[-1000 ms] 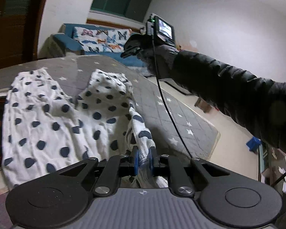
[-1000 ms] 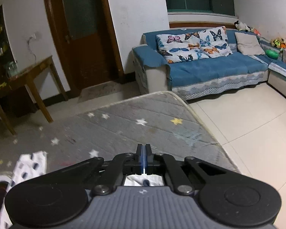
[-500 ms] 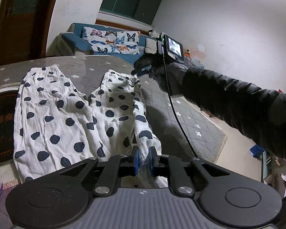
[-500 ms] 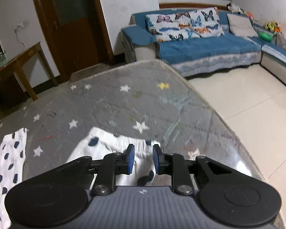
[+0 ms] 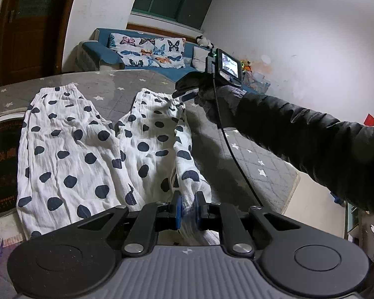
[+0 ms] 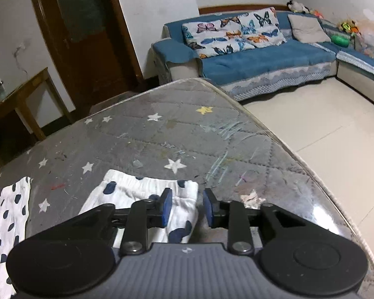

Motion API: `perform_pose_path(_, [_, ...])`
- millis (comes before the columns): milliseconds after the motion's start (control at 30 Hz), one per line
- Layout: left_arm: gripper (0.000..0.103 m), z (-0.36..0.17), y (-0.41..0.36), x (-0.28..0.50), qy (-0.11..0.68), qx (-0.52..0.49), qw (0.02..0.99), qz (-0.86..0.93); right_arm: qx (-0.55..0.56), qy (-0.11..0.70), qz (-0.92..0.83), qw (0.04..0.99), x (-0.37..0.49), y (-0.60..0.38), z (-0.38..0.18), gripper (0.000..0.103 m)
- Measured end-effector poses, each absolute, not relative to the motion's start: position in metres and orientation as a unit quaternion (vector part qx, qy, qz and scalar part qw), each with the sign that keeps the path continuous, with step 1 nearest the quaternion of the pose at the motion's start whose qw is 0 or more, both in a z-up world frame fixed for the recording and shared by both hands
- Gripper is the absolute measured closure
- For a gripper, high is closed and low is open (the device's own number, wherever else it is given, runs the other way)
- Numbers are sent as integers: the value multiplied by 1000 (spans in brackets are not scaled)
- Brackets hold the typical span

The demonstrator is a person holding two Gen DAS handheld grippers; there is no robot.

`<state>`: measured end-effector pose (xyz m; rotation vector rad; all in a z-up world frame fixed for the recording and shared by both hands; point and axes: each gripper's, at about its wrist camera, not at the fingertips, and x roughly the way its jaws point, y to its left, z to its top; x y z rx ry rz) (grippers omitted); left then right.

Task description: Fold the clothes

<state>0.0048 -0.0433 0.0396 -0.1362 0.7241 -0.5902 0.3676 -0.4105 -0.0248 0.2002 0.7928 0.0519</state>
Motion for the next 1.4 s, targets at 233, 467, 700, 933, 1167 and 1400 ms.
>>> perform_pose_path(233, [91, 40, -45, 4, 349, -63, 891, -282, 106, 385, 41, 916, 367, -407, -33, 77])
perform_pose_path(467, [91, 44, -43, -1, 343, -64, 894, -280, 108, 377, 36, 919, 362, -407, -18, 97])
perform_pose_path(700, [91, 51, -26, -14, 325, -85, 903, -270, 131, 344, 36, 929, 357, -402, 32, 98])
perform_pose_path(933, [91, 56, 5, -32, 307, -114, 912, -246, 123, 318, 60, 938, 355, -350, 72, 98])
perform_pose_path(1167, [91, 54, 40, -43, 302, -154, 916, -215, 106, 312, 86, 940, 366, -275, 82, 98])
perform_pose_path(1400, [93, 41, 70, -46, 313, -187, 913, -185, 65, 326, 116, 936, 385, -185, 70, 98])
